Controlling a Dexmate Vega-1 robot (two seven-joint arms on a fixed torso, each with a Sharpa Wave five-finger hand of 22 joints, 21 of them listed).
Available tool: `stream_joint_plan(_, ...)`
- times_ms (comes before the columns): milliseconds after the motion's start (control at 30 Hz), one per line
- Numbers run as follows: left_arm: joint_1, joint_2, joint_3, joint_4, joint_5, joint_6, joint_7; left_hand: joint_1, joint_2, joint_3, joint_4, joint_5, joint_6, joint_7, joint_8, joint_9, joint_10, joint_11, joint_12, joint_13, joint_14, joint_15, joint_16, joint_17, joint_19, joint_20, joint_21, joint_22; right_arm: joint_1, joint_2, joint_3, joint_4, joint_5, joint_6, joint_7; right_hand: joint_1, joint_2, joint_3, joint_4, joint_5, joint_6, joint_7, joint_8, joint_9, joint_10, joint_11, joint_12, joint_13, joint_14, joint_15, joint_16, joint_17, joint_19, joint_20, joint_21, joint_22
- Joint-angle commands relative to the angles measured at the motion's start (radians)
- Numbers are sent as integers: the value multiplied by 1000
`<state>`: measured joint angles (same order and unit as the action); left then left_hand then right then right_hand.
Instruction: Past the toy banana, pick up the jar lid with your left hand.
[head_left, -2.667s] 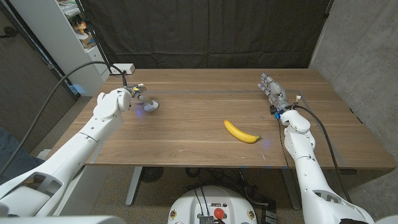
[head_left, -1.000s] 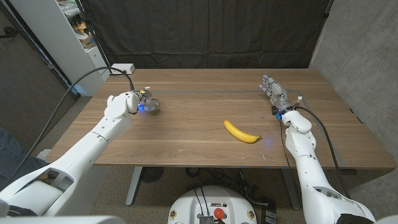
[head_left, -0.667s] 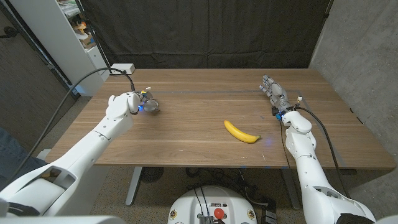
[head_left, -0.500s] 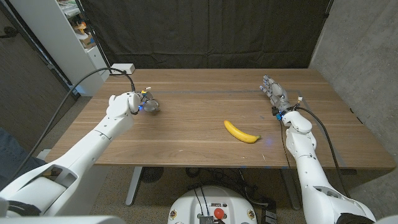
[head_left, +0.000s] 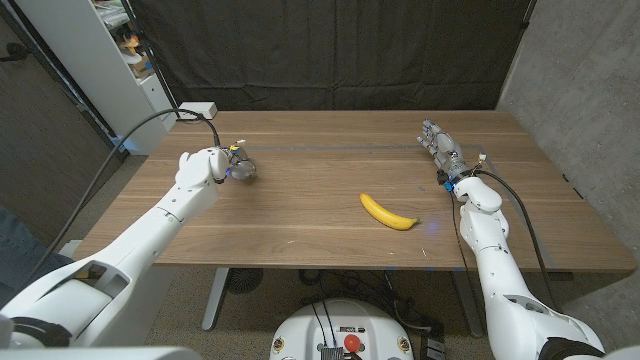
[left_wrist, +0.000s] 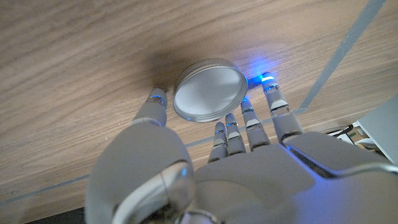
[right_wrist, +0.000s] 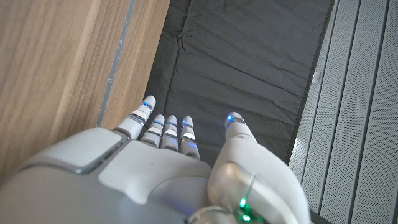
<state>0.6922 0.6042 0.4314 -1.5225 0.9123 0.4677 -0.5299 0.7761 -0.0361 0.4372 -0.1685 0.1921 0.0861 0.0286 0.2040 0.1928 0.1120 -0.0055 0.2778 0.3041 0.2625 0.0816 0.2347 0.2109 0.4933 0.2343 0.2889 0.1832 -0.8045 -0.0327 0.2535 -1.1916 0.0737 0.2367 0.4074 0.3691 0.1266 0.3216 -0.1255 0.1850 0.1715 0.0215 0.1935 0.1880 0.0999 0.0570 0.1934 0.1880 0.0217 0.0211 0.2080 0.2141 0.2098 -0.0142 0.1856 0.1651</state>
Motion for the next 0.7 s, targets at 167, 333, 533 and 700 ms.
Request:
stream_joint_plan(167,23,-15,3,-16,-1,20,44,103,34,23,-8,-8,28,-3,18,5,19,-20,14,11,44,-23,29,25,156,-21,56,19,22,-2,4,28,-1,12,23,13,-4,1,-1,5,7,-2,7,5,2,-3,5,6,11,0,8,2,1,9,5,5)
stream_joint_plan(333,29,-21,5,-22,8,33,58,170,60,38,-12,1,40,-2,22,6,32,-26,21,18,65,-33,47,43,199,-21,73,20,23,1,7,31,-1,15,26,13,-4,1,-1,5,8,-3,8,5,2,-3,5,6,12,-1,8,2,2,10,5,5)
stream_joint_plan(533,37,-28,1,-27,7,33,84,259,87,51,-14,20,68,0,31,8,53,-31,32,27,88,-38,75,72,244,-23,94,21,21,2,11,32,1,15,29,12,-6,1,-1,5,9,-6,8,5,4,-5,6,6,16,-2,9,2,3,11,6,5)
stream_joint_plan(700,37,-35,6,-25,14,46,89,328,104,52,-14,38,116,0,46,10,78,-37,47,39,116,-50,107,106,281,-26,114,22,22,0,13,36,0,14,30,11,-7,1,-1,5,10,-7,8,5,7,-6,7,6,21,-2,10,2,4,12,6,5)
